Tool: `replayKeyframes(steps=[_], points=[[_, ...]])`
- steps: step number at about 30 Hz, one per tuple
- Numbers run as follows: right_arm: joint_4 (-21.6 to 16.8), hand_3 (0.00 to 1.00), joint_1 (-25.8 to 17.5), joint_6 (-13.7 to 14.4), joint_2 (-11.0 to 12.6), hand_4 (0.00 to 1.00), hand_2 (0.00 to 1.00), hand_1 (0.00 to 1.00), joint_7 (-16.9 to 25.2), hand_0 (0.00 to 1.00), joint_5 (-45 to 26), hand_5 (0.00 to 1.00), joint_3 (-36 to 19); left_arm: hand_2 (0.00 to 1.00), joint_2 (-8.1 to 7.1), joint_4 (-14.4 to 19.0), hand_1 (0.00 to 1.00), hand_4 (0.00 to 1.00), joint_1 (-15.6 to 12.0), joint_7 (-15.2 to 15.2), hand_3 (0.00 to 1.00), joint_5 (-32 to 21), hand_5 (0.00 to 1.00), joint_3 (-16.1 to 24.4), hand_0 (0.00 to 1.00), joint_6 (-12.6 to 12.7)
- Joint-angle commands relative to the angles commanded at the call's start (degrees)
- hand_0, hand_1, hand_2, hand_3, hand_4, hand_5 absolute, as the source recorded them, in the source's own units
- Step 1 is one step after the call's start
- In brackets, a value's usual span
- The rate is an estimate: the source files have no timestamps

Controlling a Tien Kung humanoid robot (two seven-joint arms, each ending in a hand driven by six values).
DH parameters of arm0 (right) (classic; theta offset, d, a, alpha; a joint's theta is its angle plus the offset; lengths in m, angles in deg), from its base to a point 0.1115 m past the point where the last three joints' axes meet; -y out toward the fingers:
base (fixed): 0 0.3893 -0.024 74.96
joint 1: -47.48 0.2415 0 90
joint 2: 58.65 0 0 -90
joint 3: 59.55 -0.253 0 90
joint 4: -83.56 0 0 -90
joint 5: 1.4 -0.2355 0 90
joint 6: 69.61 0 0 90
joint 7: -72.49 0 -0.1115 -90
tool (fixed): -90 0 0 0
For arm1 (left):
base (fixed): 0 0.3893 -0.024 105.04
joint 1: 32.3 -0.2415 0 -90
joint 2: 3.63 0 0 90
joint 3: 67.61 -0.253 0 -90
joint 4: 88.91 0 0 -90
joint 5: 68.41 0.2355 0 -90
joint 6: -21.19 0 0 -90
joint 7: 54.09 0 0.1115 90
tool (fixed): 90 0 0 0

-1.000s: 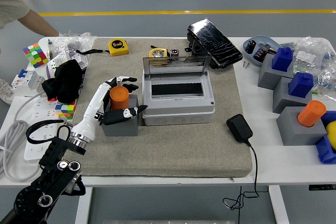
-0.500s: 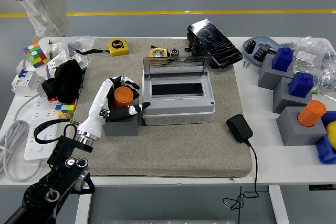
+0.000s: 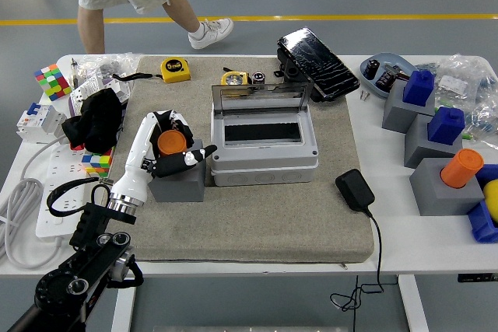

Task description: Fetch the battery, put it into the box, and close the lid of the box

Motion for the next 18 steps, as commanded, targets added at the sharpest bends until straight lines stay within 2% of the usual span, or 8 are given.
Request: replayKeyframes(steps=[4, 5, 9, 15, 18], points=[[0.00, 0.578, 0.02, -0.04, -0.02, 0.976, 0.658, 0.648, -0.02, 0.643, -0.06, 0.581, 0.23, 0.146, 0.00, 0.12, 0.081, 0.998, 0.06, 0.00, 0.178, -0.93, 0.002, -0.19, 0.058, 0.28], [0.00, 0.578, 0.01, -0.04, -0.03, 0.976, 0.658, 0.648, -0.03, 0.639, -0.04, 0.580, 0.23, 0.098, 0.00, 0.36, 0.040, 0.998, 0.07, 0.00, 0.136, -1.11, 0.002, -0.29, 0.031, 0.30], [0.00, 0.578, -0.03, -0.05, -0.04, 0.976, 0.658, 0.648, -0.07, 0.639, 0.04, 0.580, 0.26, 0.098, -0.09, 2.10, 0.040, 0.998, 0.19, 0.00, 0.136, -1.07, 0.002, -0.60, 0.031, 0.14], [0.00, 0.577, -0.09, -0.08, 0.00, 0.976, 0.658, 0.649, -0.11, 0.642, 0.22, 0.581, 0.31, 0.088, -1.18, 7.92, 0.030, 0.998, 1.18, 0.16, 0.123, 0.58, 0.002, -1.80, 0.022, -0.50], [0.00, 0.576, -0.09, -0.06, -0.01, 0.976, 0.658, 0.649, -0.13, 0.642, 0.12, 0.580, 0.33, 0.087, -2.39, 11.60, 0.026, 0.998, 3.15, 3.69, 0.120, 3.62, 0.002, -4.15, 0.021, -0.75]])
